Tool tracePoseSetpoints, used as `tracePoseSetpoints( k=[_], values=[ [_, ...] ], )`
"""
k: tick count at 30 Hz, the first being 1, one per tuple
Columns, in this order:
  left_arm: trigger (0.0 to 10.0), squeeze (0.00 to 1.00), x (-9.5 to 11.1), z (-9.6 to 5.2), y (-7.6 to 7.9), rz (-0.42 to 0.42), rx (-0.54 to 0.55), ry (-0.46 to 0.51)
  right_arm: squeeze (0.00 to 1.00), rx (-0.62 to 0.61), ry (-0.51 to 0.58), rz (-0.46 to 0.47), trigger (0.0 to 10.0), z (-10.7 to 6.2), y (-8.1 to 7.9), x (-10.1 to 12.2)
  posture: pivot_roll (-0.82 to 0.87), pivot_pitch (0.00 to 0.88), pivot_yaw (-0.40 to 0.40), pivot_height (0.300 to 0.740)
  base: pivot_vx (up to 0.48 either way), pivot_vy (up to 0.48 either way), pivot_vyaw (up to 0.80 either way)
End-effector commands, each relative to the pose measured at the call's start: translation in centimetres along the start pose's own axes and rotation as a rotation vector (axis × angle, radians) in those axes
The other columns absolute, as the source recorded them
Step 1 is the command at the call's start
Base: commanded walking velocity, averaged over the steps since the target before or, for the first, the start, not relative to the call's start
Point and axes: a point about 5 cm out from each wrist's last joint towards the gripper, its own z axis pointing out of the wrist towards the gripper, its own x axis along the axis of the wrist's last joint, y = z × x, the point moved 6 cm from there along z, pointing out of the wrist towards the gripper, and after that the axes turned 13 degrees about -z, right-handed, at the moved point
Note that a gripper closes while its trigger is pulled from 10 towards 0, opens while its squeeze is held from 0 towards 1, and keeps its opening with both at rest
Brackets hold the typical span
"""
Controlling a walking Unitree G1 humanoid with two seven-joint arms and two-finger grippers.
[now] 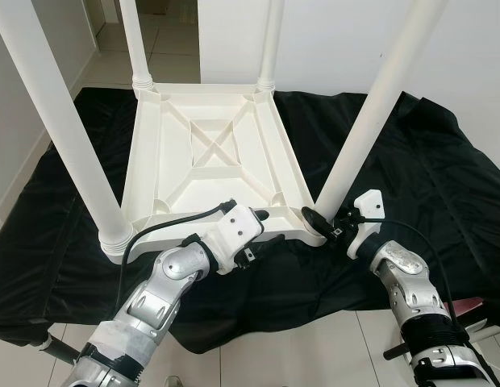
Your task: Building children table
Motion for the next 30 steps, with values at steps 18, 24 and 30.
tracePoseSetpoints(
  k=[18,24,30],
  values=[
    [10.0,0.00,-0.4,0.6,-0.1,-0.061,0.002,-0.024,0.00,-0.299,-0.109,-0.019,10.0,-1.5,0.3,-0.8,-0.08,0.083,-0.085,0.740,0.000,0.000,0.00],
    [10.0,0.00,-0.6,0.5,-0.1,-0.059,0.001,-0.028,0.00,-0.612,-0.148,0.061,10.0,-2.3,0.8,-0.8,-0.09,0.083,-0.061,0.740,0.000,0.000,0.00],
    [10.0,0.00,-0.3,0.5,-0.3,-0.025,0.003,-0.025,0.00,-0.761,-0.176,0.172,10.0,-1.9,-0.5,-0.9,-0.07,0.083,-0.045,0.740,0.000,0.000,0.00]
  ],
)
